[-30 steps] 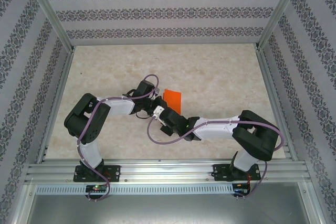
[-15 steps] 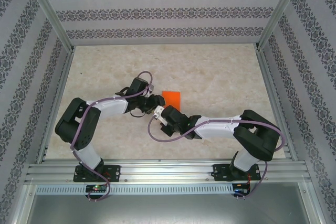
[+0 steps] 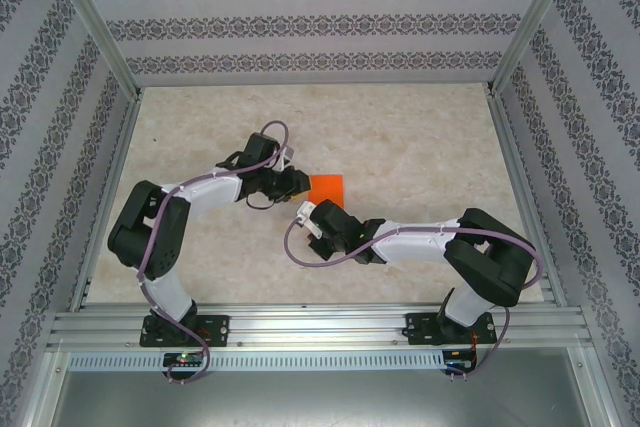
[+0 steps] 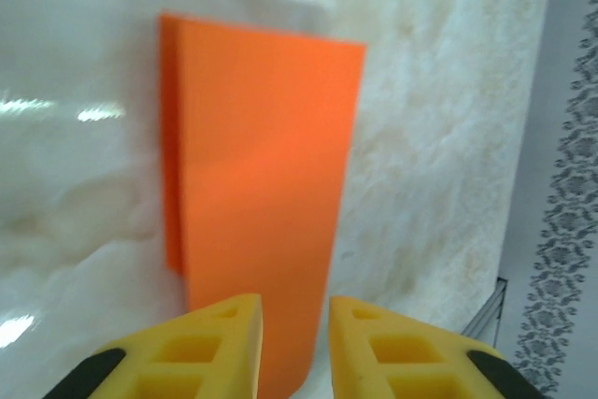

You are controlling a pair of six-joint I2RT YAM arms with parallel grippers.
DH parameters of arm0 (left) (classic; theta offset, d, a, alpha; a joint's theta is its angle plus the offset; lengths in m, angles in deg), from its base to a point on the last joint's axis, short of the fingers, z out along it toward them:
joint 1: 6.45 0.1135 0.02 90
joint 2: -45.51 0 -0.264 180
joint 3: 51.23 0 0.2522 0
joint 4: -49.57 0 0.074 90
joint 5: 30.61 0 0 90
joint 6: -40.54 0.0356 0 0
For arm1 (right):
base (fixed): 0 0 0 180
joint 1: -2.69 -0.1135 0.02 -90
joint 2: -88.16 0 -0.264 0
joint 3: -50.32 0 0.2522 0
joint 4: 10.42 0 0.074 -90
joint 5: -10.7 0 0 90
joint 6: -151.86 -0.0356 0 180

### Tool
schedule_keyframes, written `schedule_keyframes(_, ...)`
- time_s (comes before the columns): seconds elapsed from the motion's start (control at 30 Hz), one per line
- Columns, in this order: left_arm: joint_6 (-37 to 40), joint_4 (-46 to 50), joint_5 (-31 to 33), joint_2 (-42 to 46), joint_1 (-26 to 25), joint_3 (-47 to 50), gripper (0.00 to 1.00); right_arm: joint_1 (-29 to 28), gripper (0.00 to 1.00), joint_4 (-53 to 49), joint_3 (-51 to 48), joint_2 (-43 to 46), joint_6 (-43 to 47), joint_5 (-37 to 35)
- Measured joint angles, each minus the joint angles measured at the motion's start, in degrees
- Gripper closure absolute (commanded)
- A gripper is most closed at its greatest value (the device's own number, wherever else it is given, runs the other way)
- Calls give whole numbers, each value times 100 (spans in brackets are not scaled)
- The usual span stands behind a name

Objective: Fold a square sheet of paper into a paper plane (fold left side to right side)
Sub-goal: Third fold the triangle at the center of the table.

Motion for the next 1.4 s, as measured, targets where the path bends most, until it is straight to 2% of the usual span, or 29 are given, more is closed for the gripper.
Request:
schedule_keyframes(0.3, 219, 50, -310, -1130, -160, -1147, 80, 26, 100, 2, 0, 0, -107, 90)
schedule_keyframes(0.63, 275, 240, -389, -2026, -319, -1567, 81, 63, 100, 2, 0, 0, -149, 162)
schedule_keyframes(1.07, 407, 293, -367, -2190, -367, -1707, 82, 496, 100, -87, 7, 2, -437, 920)
schedule_keyframes(1.4, 459, 306, -319, -2190, -380, -1707, 83, 1235, 100, -15, -103, 234, -977, 1797)
